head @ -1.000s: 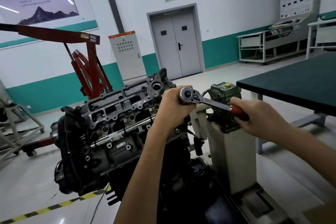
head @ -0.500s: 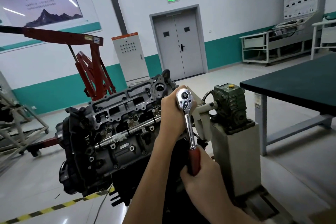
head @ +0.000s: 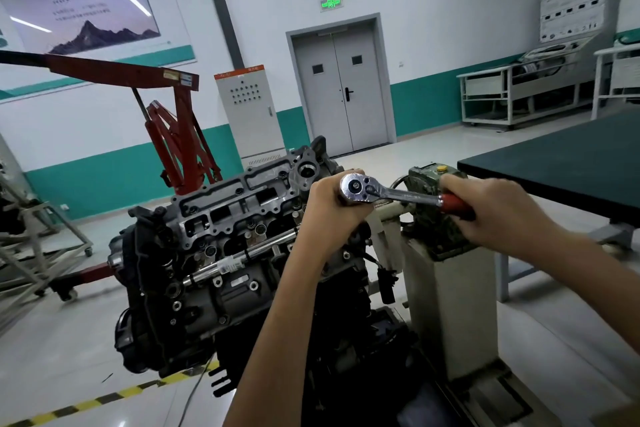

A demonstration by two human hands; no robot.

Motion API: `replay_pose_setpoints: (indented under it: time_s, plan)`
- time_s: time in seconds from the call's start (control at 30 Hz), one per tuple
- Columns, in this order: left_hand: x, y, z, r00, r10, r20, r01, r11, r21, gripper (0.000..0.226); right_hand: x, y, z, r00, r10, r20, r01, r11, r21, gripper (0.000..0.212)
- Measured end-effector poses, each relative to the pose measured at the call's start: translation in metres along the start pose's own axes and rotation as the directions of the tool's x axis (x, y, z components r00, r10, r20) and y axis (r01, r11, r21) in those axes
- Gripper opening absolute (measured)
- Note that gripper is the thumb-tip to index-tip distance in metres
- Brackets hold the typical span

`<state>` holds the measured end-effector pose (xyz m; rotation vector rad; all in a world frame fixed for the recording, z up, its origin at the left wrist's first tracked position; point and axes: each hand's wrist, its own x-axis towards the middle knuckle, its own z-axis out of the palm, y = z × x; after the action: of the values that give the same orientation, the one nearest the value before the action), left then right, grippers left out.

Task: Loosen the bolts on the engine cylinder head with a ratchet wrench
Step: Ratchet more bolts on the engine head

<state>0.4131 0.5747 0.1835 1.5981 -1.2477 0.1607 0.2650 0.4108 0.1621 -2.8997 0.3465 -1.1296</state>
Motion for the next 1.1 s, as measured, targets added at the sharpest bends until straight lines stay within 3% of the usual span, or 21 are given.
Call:
replay_pose_setpoints:
  time_s: [0.1, 0.17, 0.23, 0.37, 0.47, 0.63, 0.73, 0.8, 0.9, 0.97, 1.1]
  plan:
    - [-0.005, -0.003, 0.009, 0.990, 0.093, -0.105, -0.094, 0.996, -0.007, 0.019, -0.030, -0.021, 0.025, 0.988, 0.143, 0.055, -0.152, 0.964, 0.219, 0.032]
    - [-0.008, -0.003, 0.021, 0.968, 0.134, -0.214, -0.139, 0.990, -0.007, 0.017, -0.054, -0.054, 0.041, 0.963, 0.250, 0.104, -0.270, 0.866, 0.421, 0.034]
    - [-0.008, -0.002, 0.030, 0.949, 0.141, -0.282, -0.153, 0.988, -0.022, 0.024, -0.068, -0.092, 0.056, 0.939, 0.338, 0.060, -0.308, 0.752, 0.582, 0.030]
    - [-0.006, -0.005, 0.028, 0.954, 0.097, -0.283, -0.133, 0.985, -0.108, 0.025, -0.071, -0.143, 0.071, 0.899, 0.422, 0.116, -0.355, 0.549, 0.757, 0.031]
    - [-0.003, -0.003, 0.022, 0.971, 0.069, -0.230, -0.085, 0.995, -0.060, 0.033, -0.070, -0.123, 0.064, 0.926, 0.339, 0.163, -0.346, 0.596, 0.725, 0.025]
    - [-0.001, 0.001, 0.017, 0.983, -0.001, -0.181, 0.012, 0.998, 0.057, 0.018, -0.044, -0.030, 0.032, 0.984, 0.119, 0.134, -0.155, 0.940, 0.305, 0.032]
    - [0.001, 0.004, 0.009, 0.996, -0.013, -0.092, 0.020, 0.997, 0.077, 0.040, -0.008, 0.004, 0.003, 0.998, 0.005, 0.060, -0.008, 0.998, 0.055, 0.032]
    - [0.002, 0.006, 0.005, 0.998, -0.013, -0.056, 0.019, 0.994, 0.106, 0.048, 0.008, 0.010, -0.006, 0.999, -0.037, 0.035, 0.038, 0.999, -0.011, 0.033]
    - [0.000, 0.002, 0.007, 0.997, -0.004, -0.080, 0.013, 0.993, 0.120, 0.030, -0.006, -0.001, 0.004, 0.997, 0.036, 0.066, -0.042, 0.995, 0.089, 0.029]
    - [-0.004, -0.001, 0.011, 0.987, 0.057, -0.148, -0.039, 0.992, 0.121, 0.036, -0.036, -0.027, 0.022, 0.979, 0.157, 0.128, -0.187, 0.943, 0.274, 0.029]
    - [-0.005, -0.002, 0.022, 0.958, 0.080, -0.275, -0.059, 0.995, 0.084, 0.040, -0.068, -0.112, 0.052, 0.926, 0.351, 0.141, -0.353, 0.667, 0.656, 0.028]
